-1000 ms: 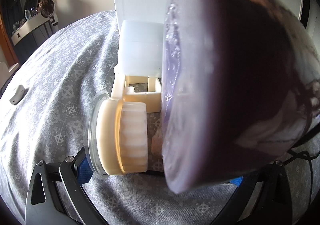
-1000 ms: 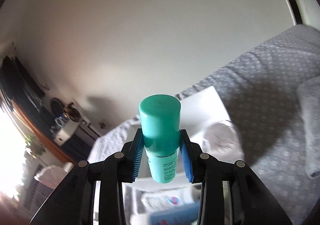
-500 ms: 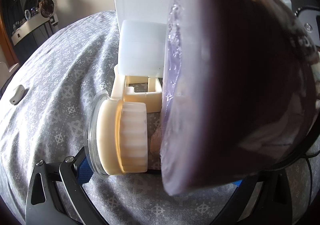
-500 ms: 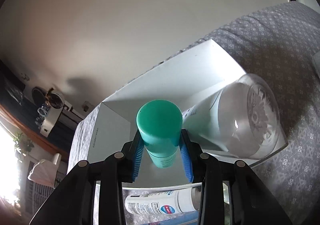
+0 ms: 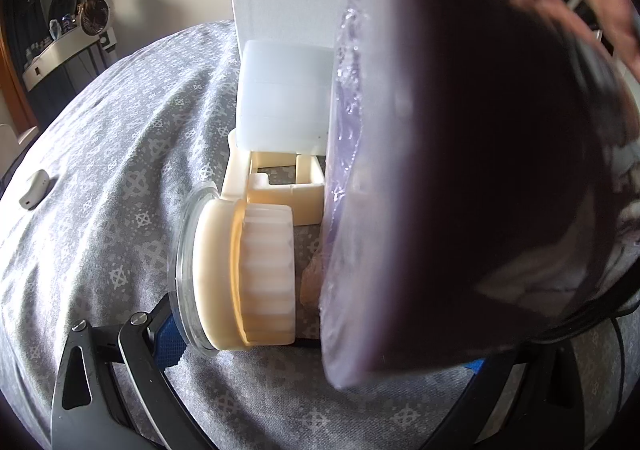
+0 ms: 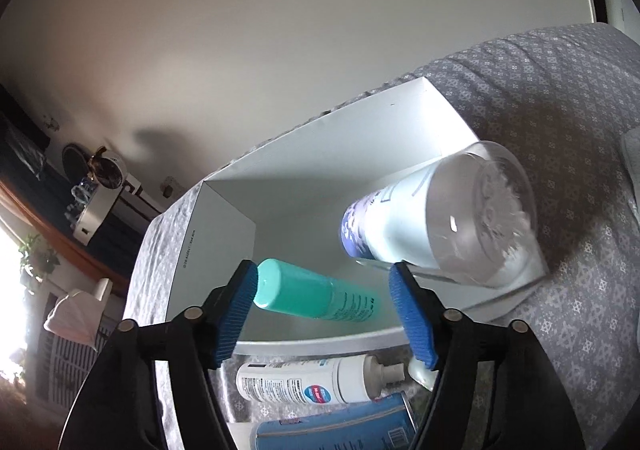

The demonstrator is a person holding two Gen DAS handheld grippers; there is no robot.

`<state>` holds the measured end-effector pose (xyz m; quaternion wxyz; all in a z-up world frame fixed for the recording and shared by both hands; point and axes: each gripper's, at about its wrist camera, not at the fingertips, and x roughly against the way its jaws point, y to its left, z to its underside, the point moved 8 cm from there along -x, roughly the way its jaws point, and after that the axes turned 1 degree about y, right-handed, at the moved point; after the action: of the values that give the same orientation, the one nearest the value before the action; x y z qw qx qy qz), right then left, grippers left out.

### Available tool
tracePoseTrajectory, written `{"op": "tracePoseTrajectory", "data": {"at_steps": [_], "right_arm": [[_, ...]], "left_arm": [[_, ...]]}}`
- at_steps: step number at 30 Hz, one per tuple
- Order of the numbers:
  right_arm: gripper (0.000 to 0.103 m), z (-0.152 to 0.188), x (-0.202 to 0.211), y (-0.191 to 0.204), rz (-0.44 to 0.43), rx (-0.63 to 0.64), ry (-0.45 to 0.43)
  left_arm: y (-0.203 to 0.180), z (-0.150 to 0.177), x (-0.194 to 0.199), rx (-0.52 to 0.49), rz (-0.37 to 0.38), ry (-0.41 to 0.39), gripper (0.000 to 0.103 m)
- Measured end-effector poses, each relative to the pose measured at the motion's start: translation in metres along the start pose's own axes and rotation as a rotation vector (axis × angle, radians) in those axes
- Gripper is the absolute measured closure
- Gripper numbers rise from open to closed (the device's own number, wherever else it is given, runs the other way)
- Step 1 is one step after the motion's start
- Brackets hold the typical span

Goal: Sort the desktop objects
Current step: 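Lift the teal bottle into the white box and open the right gripper, then grasp the purple mug with the right gripper and lift it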

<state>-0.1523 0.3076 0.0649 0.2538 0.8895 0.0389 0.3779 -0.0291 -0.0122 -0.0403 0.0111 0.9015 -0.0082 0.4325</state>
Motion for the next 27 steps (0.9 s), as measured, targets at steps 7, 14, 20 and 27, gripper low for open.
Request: {"op": "tracePoseTrajectory", "data": {"at_steps": [7,14,20,27], "right_arm": [[0.02,0.037,0.056,-0.028,-0.044,-0.019,-0.013],[0.02,0.094,0.097,-0.08,-0.008,0.013,0.026],[0.02,0.128,0.101,-0.099,0.119,0.18,0.112],[0.02,0.156,0.105,-0.04,-0.001,0.451,0.179]], "left_arm": [[-0.001,0.0,0.0,0.0,0.0,0.0,0.0],[-0.001,0.0,0.0,0.0,0.0,0.0,0.0],[-0.002,0.001,0.0,-0.002,0.002,0.0,0.0],[0.0,0.001,0.001,-0.002,0.002,0.0,0.0]]}}
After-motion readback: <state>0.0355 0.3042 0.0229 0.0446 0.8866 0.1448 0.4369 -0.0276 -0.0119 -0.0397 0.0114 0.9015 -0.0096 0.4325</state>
